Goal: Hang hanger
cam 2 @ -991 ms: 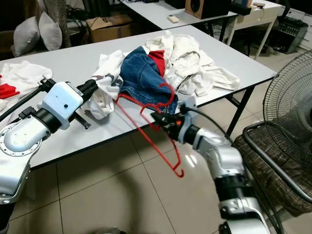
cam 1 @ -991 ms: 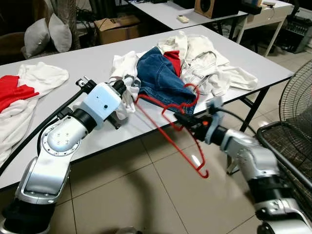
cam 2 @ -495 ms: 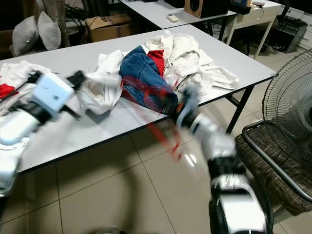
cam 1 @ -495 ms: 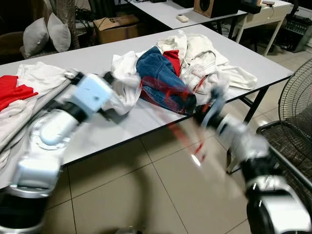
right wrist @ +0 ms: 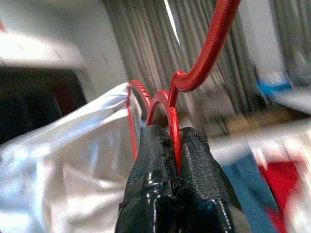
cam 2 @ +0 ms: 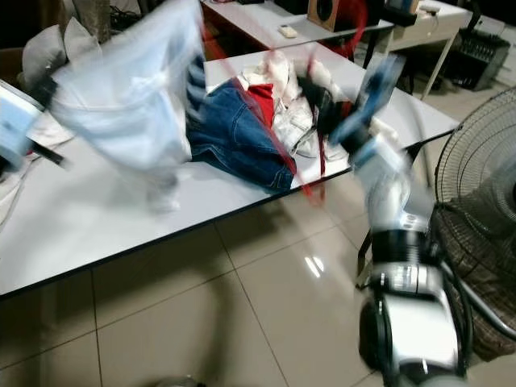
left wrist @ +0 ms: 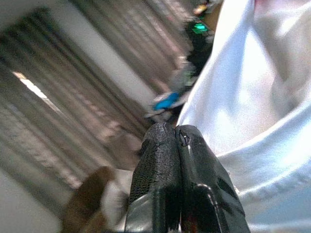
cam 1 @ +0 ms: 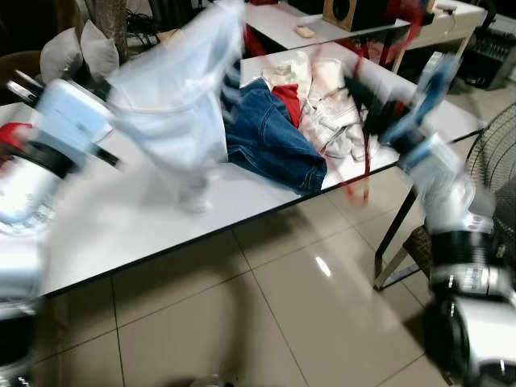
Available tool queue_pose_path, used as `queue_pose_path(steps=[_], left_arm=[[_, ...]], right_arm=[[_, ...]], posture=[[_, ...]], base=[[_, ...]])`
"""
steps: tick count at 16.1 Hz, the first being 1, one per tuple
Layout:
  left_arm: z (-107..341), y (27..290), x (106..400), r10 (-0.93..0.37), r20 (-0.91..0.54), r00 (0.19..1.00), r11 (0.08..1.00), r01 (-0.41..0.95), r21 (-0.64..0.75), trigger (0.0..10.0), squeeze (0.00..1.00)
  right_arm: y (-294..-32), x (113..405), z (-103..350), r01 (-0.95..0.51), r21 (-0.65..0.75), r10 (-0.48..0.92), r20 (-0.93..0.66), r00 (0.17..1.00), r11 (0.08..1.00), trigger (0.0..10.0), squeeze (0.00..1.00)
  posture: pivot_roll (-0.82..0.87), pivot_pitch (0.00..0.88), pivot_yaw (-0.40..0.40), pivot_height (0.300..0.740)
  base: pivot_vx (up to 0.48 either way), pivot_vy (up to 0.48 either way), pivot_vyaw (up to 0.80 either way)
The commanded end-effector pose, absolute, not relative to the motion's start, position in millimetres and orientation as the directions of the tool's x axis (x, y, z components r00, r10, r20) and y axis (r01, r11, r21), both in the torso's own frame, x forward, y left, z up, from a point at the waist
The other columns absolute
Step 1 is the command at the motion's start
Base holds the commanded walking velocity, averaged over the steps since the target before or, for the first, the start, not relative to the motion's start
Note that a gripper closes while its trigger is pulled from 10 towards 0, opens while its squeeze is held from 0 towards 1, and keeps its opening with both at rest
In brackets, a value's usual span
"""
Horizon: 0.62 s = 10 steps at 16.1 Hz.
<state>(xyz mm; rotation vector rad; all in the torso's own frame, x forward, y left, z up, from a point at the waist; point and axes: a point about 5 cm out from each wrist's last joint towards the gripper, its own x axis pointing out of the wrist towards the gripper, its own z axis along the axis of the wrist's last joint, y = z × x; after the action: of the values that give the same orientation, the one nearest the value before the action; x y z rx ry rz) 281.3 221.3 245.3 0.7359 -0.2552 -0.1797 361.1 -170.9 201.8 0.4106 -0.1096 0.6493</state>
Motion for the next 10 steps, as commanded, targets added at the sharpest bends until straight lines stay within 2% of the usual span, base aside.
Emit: queue_pose_path(steps=[1,3,6,8,9,10], left_arm=[[230.9,203.6,280.4,-0.298,0.117,0.947,0.729,0.147,0.669,0.0,0.00],[228.8,190.0,281.7,-0.332,0.121,0.935,0.737,0.177,0.652,0.0,0.00],[238.1,195.0,288.2,-0.314,0.151,0.937,0.734,0.138,0.665,0.0,0.00],[244.4,197.5,291.0,-0.306,0.170,0.937,0.733,0.118,0.670,0.0,0.00],[247.2,193.8,292.8,-0.334,0.175,0.926,0.730,0.137,0.670,0.0,0.00],[248.0,191.2,293.4,-0.352,0.175,0.920,0.728,0.151,0.669,0.0,0.00]], right_arm=[[-167.6,354.6,171.7,-0.559,0.367,0.565,0.101,0.819,0.744,10.0,0.00],[-163.5,339.8,153.2,-0.556,0.375,0.591,0.026,0.806,0.742,10.0,0.00],[-166.3,322.7,141.4,-0.574,0.353,0.618,-0.017,0.786,0.739,10.0,0.00],[-167.0,311.0,150.2,-0.633,0.359,0.660,0.057,0.749,0.686,10.0,0.00],[-162.6,301.8,158.3,-0.696,0.360,0.715,0.104,0.691,0.621,10.0,0.00],[-160.3,298.3,160.6,-0.720,0.358,0.737,0.115,0.666,0.595,10.0,0.00]], posture=[[-0.03,0.000,0.023,0.740],[-0.04,0.000,0.031,0.740],[-0.04,0.000,0.041,0.740],[-0.05,0.000,0.049,0.740],[-0.05,0.000,0.053,0.740],[-0.05,0.000,0.054,0.740]], base=[[0.000,0.000,0.00],[0.000,0.000,0.00],[0.000,0.000,0.00],[0.000,0.000,0.00],[0.000,0.000,0.00],[0.000,0.000,0.00]])
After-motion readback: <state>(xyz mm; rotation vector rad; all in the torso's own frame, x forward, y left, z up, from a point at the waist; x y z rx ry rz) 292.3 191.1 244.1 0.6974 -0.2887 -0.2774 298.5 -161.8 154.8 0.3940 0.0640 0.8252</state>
